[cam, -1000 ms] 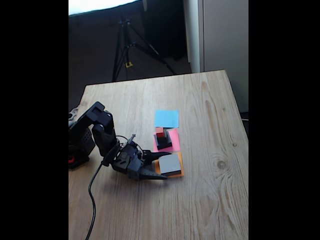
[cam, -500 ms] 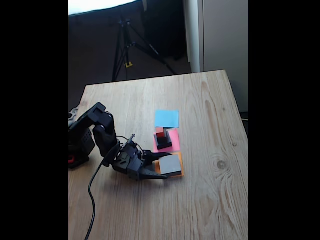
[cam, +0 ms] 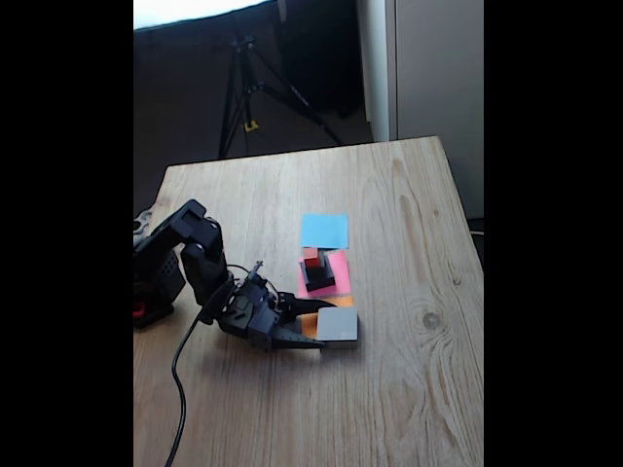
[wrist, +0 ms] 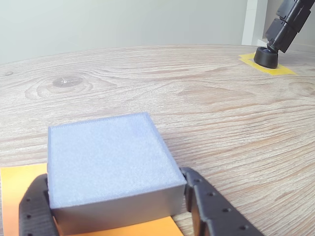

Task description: Tower of hanoi

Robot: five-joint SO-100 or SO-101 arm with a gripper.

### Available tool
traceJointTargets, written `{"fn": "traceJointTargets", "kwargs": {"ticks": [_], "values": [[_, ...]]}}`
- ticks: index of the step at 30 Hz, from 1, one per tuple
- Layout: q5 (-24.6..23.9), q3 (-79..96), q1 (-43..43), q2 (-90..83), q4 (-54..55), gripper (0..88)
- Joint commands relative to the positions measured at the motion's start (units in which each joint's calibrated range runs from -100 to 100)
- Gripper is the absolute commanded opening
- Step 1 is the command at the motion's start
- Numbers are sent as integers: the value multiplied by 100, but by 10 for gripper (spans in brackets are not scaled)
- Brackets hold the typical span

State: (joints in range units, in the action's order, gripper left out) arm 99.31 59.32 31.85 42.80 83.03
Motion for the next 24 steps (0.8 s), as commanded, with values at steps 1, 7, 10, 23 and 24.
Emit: {"fn": "traceJointTargets", "kwargs": {"ticks": [1, 7, 10, 23, 24], "values": [[69, 22, -39, -86, 87, 270], [69, 22, -64, -86, 87, 261], [69, 22, -89, -71, 103, 246], [69, 22, -106, -131, 87, 205], [69, 22, -106, -146, 79, 204]]}}
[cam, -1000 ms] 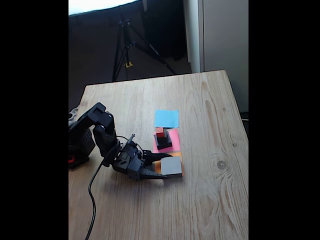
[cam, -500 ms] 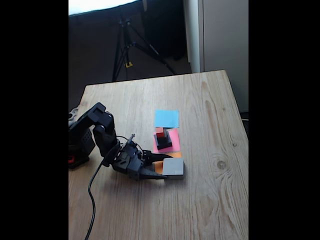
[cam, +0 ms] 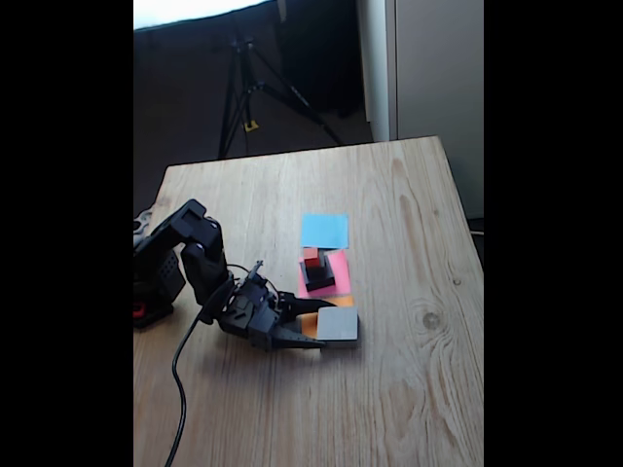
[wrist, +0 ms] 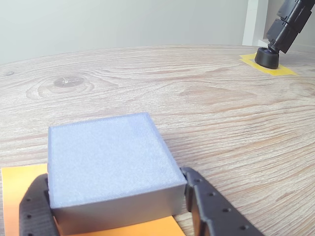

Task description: Tower of hanoi

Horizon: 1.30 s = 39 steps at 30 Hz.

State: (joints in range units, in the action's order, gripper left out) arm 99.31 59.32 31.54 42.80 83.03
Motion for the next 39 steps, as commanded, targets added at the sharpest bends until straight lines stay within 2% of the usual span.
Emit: {"fn": "traceJointTargets", "kwargs": {"ticks": [1, 20, 39], "values": [[69, 22, -75, -162, 62, 202], [69, 377, -141, -1199, -731, 191], [69, 450, -208, -1380, -593, 192]]}}
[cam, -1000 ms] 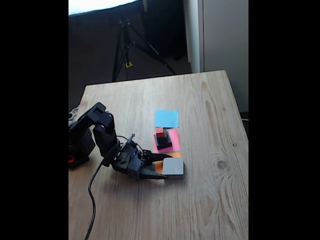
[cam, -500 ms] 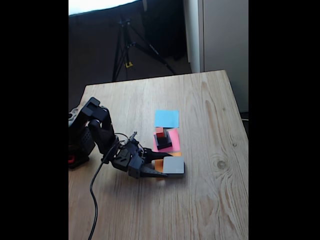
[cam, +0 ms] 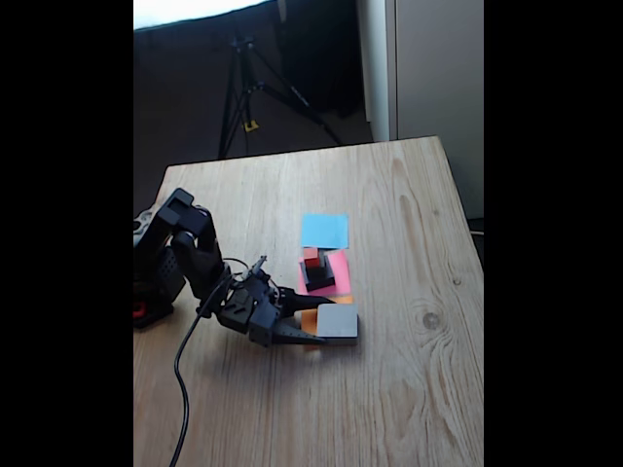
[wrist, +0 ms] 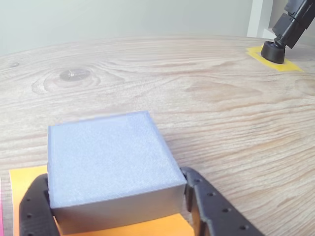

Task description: Tower of hanoi

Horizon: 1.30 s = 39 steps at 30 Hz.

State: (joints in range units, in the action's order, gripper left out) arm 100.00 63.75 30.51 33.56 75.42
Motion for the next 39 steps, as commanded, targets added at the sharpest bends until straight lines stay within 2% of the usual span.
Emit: {"fn": "traceJointTargets", "kwargs": {"ticks": [1, 15, 24, 32, 39], "values": [[0, 6, -113, -480, 167, 192], [0, 15, -222, -926, 14, 189], [0, 215, -322, -2016, -909, 187], [0, 152, -464, -3735, -2908, 189], [0, -712, -640, -5181, -5531, 189]]}}
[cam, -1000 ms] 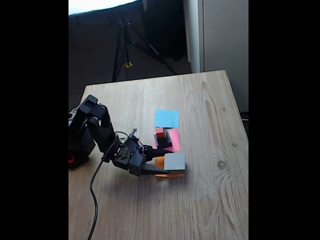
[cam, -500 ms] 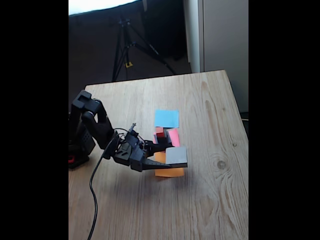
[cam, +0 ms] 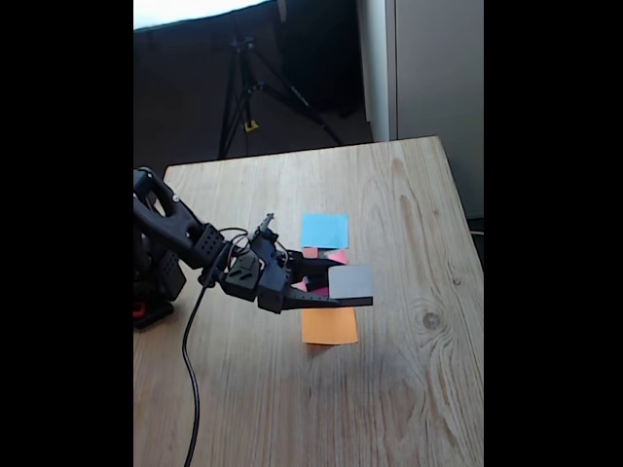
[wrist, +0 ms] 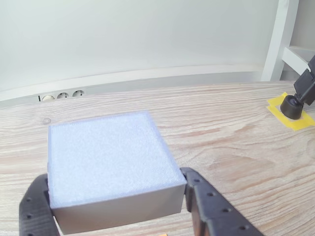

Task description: Tower of hanoi

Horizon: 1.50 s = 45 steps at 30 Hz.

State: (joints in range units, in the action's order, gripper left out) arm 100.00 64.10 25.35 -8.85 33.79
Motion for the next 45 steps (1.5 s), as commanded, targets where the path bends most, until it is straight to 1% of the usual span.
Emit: {"fn": "traceJointTargets", "kwargs": {"ticks": [1, 5, 8, 12, 16, 17, 19, 24, 26, 28, 32, 33, 35, 41, 44, 45], "values": [[0, -992, -157, -1091, -1853, 189], [-435, -2247, -308, -1583, -3990, 188], [-585, -3001, -466, -1802, -5123, 185], [-635, -4019, -776, -2045, -6677, 182], [-518, -4992, -1244, -2279, -8247, 178], [-552, -5174, -1377, -2325, -8547, 177], [-468, -5501, -1653, -2438, -9186, 175], [-452, -5938, -2355, -2779, -10230, 175], [-485, -6101, -2589, -2892, -10489, 175], [-385, -6374, -2790, -2976, -10862, 175], [-452, -6865, -3124, -3082, -11517, 175], [-385, -6956, -3191, -3097, -11679, 175], [-468, -7065, -3333, -3135, -11906, 175], [-485, -7247, -3651, -3210, -12391, 175], [-435, -7201, -3717, -3241, -12505, 175], [-351, -7119, -3743, -3241, -12545, 175]]}}
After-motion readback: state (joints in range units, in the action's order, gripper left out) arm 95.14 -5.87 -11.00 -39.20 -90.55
